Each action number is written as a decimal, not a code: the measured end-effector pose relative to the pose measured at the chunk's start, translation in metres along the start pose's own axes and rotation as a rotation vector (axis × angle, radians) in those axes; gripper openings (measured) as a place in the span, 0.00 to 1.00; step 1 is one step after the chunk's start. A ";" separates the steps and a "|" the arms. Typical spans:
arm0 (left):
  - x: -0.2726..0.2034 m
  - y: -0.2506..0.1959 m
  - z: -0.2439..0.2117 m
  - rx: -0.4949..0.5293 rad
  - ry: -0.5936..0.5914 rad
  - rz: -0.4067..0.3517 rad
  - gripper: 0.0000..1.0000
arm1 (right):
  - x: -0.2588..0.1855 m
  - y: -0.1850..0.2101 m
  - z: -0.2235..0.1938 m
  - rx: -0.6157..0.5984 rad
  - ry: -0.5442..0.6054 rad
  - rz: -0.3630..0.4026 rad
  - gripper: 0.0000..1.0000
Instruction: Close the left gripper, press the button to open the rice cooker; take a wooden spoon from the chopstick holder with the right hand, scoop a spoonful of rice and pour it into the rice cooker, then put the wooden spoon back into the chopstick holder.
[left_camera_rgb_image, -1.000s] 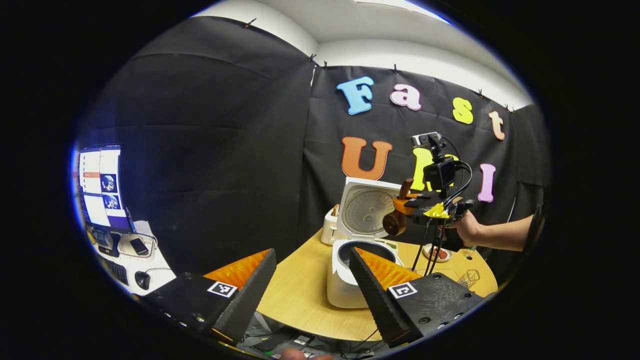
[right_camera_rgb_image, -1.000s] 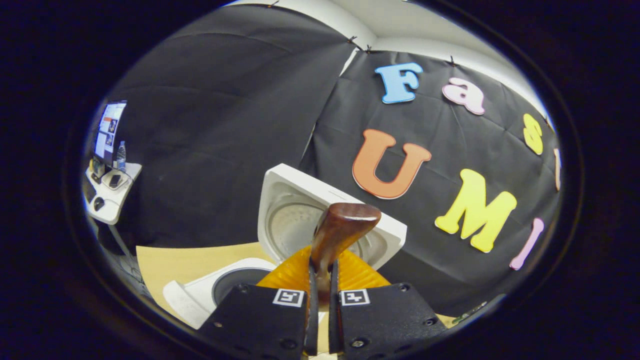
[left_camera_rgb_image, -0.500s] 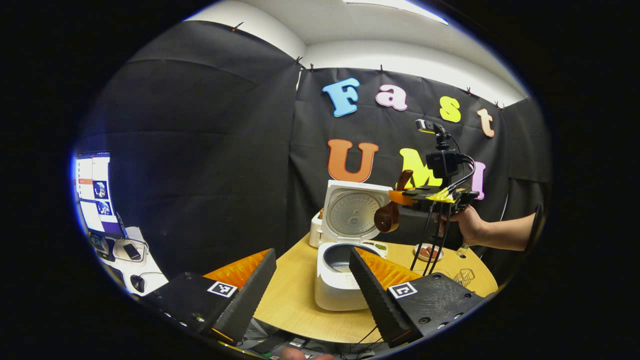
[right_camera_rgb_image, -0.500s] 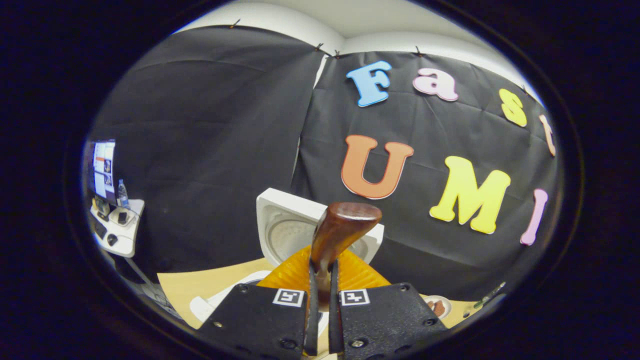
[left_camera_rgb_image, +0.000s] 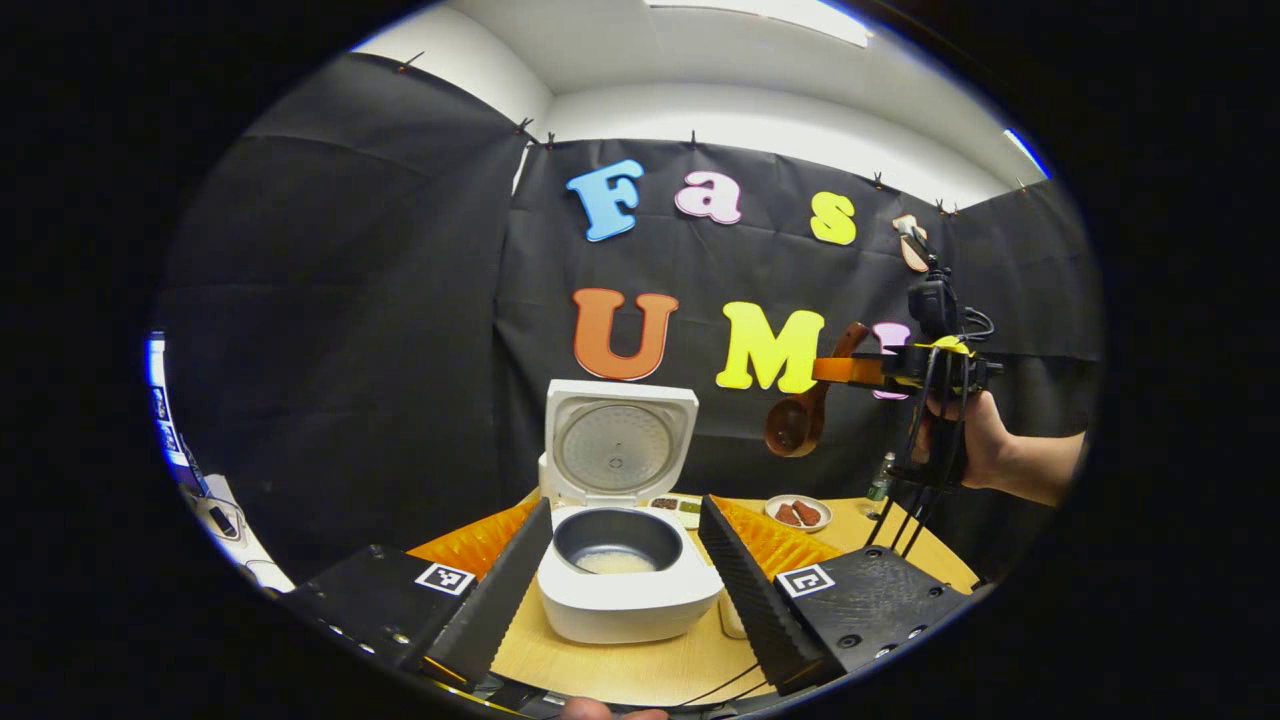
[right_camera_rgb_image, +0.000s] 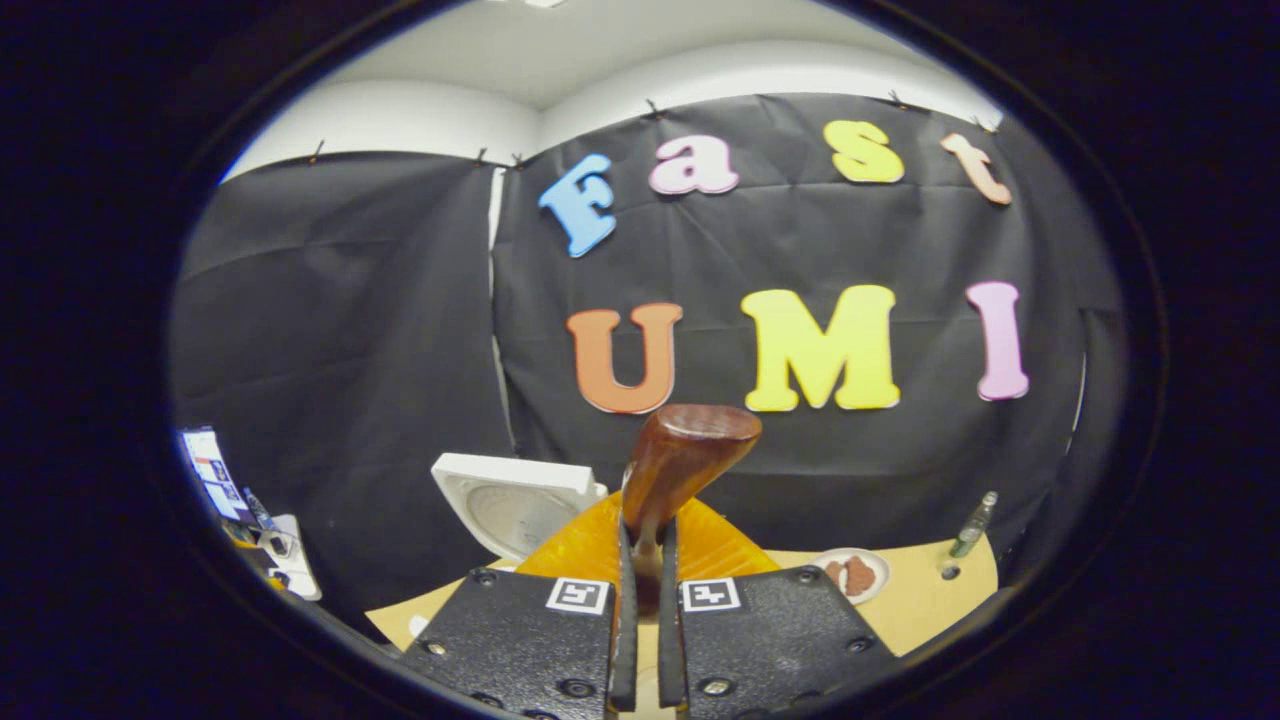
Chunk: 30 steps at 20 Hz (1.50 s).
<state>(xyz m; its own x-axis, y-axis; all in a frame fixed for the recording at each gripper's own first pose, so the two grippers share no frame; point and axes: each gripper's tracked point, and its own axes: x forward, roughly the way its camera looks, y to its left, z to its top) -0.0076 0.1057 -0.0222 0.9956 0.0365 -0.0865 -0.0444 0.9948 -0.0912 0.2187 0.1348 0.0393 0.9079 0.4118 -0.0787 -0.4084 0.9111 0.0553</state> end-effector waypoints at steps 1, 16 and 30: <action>0.007 -0.010 0.001 0.002 0.000 -0.020 0.94 | -0.012 -0.029 -0.002 0.016 0.000 -0.034 0.13; 0.071 -0.117 0.015 -0.014 0.010 -0.179 0.94 | -0.153 -0.245 -0.116 0.261 0.132 -0.434 0.13; 0.080 -0.129 0.001 0.064 0.080 -0.070 0.94 | -0.104 -0.287 -0.282 0.366 0.314 -0.434 0.13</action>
<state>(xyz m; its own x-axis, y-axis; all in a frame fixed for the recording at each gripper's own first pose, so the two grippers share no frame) 0.0783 -0.0198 -0.0159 0.9861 -0.0386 -0.1617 0.0331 0.9988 -0.0367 0.2154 -0.1645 -0.2496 0.8899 0.0436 -0.4542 0.0985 0.9536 0.2846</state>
